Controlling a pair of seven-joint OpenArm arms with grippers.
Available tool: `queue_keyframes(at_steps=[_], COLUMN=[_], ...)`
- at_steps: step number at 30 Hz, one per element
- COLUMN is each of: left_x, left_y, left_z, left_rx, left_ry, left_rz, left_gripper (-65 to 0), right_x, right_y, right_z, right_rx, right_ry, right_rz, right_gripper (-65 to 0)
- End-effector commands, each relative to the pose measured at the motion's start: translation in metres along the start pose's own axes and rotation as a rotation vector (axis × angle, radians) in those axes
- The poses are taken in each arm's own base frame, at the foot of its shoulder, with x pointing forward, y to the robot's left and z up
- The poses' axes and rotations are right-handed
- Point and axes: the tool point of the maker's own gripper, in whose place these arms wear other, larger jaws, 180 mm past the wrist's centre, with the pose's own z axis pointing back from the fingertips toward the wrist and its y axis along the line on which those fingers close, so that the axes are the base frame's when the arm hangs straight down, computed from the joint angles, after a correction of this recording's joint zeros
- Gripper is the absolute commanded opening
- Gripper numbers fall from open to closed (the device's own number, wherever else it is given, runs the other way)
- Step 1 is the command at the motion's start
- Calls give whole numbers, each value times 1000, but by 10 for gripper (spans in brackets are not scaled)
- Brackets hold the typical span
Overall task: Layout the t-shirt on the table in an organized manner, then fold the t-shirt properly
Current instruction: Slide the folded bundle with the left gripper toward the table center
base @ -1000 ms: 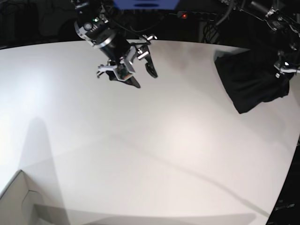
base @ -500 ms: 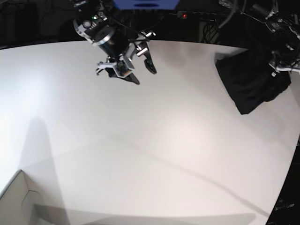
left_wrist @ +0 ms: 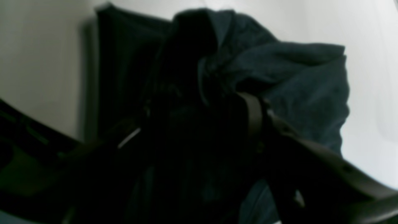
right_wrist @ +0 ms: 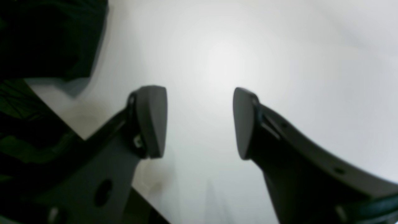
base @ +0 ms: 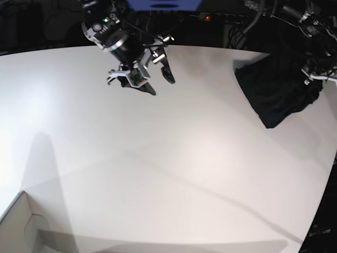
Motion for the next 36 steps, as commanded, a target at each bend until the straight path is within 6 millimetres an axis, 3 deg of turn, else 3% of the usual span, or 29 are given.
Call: queue_keyframes(at_steps=[1,6,11,15,25,30,36], left_x=[21,25,30,25,-8,-27,-45], left_y=[-7,-11,-31,-36,-58,-91,-157], left_z=[2,0,-12,-19,-59,-82,-110], left_rx=[-13,-23,-63,-49,-99,-185,-331], left_ry=[-54,-60,-81,-65,45,80,148], left_rz=[-21,-20,-89,-145,-195,-242,-327], left_gripper=[-334,-334,-334,-334,-336,-337,-337], right_x=[14,14,14,11,14,13,12], right_y=[0,0,0,-3,-5,-21,-48], right_z=[2,2,2,4,2,5,10], right_rx=[1,1,1,2,0,-34,-104], right_ry=[-53,-53,-52,-43,-52,-44,-40], right_rz=[-3,-3,-2,16,22,37,45], right_gripper=[-344,-344,-344,-344,-344,-343,-343])
